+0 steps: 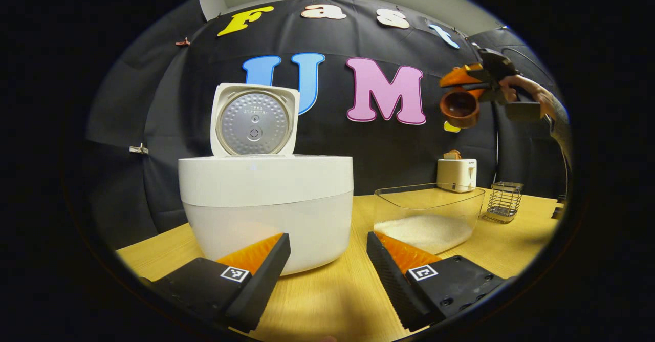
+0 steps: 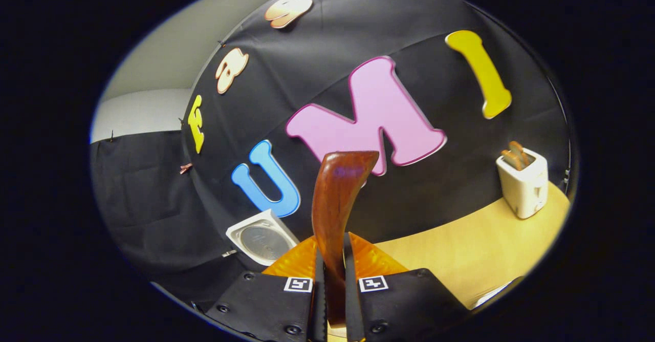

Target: Close the left gripper, press the button to open the rice cooker; take a wooden spoon from the chopstick holder with the right hand, scoop a spoonful of rice and pour it into the rice cooker, then put the wooden spoon back into the chopstick holder.

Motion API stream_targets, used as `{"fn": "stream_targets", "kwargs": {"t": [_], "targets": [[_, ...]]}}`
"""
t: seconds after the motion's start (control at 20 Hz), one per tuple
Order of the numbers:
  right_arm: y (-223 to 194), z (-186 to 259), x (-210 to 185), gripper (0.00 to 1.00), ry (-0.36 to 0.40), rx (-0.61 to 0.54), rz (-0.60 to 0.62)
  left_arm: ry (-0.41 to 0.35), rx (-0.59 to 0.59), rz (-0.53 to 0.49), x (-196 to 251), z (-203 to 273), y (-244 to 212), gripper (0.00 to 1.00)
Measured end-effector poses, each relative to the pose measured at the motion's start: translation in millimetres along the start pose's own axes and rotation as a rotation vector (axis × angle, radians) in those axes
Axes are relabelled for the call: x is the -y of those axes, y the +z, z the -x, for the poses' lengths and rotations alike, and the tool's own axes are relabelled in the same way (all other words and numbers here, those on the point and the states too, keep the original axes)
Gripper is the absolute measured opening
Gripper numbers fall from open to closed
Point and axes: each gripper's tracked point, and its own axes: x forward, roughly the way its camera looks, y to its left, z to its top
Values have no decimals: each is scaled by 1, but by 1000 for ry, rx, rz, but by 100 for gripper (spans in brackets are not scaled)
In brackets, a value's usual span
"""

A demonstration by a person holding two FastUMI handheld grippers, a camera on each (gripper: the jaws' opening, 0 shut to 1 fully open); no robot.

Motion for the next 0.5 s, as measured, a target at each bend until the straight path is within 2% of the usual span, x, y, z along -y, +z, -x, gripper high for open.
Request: {"fn": "stream_targets", "kwargs": {"t": [0.2,0.5], "targets": [[9,43,65,18,-86,9,14,0,1,0,0,0,0,97],[-9,79,139,18,-189,-11,-11,9,0,0,-3,1,-1,97]]}}
